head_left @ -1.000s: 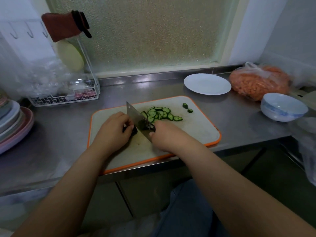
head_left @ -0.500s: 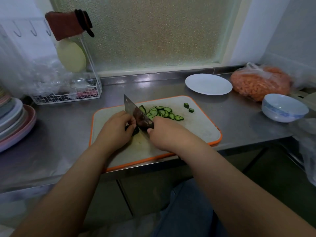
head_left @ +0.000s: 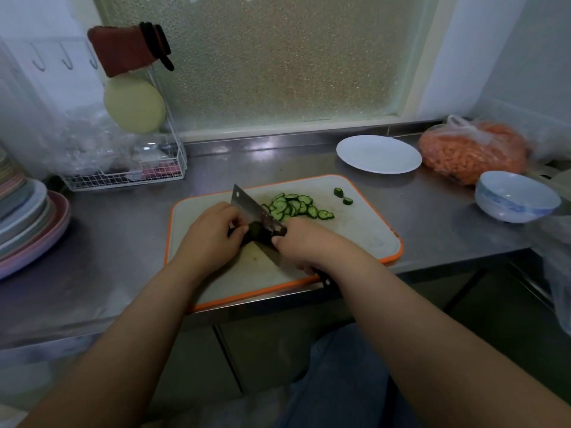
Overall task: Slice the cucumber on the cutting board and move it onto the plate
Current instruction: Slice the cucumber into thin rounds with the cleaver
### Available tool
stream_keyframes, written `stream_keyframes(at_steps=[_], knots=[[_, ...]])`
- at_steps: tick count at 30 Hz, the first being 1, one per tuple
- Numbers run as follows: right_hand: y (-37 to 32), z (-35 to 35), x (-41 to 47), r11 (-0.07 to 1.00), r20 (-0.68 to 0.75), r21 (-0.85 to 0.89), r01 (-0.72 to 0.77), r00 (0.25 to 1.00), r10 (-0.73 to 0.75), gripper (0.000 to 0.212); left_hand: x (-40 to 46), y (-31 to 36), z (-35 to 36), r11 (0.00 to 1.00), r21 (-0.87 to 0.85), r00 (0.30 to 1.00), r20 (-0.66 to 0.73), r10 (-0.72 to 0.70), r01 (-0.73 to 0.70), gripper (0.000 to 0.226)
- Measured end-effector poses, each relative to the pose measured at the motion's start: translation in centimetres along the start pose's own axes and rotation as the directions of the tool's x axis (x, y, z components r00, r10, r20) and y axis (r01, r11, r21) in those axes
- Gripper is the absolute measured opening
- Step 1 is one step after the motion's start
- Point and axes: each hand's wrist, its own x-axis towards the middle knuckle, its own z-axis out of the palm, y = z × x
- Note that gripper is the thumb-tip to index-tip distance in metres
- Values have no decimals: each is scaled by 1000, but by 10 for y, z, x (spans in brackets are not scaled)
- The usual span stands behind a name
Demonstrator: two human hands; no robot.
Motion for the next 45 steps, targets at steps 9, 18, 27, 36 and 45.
stream_keyframes(at_steps=[9,18,27,36,45], knots=[[33,-31,-10,1000,-272,-9,28,962,-29,37,-1,11,-5,989,149,996,-86,24,-11,56],[62,-18,-11,984,-361,-177,-12,931,-54,44,19,65,30,858,401,941,241,237,-319,80],[86,-24,-13,978,-452,-186,-98,892,3,52,35,73,43,862,420,934,326,148,-284,85],[98,-38,-19,980,-515,9,-198,839,174,28,43,62,38,912,398,972,235,6,-102,63],[65,-26,-10,920,-328,371,129,945,0,21,13,18,-8,990,31,989,39,-141,139,30]])
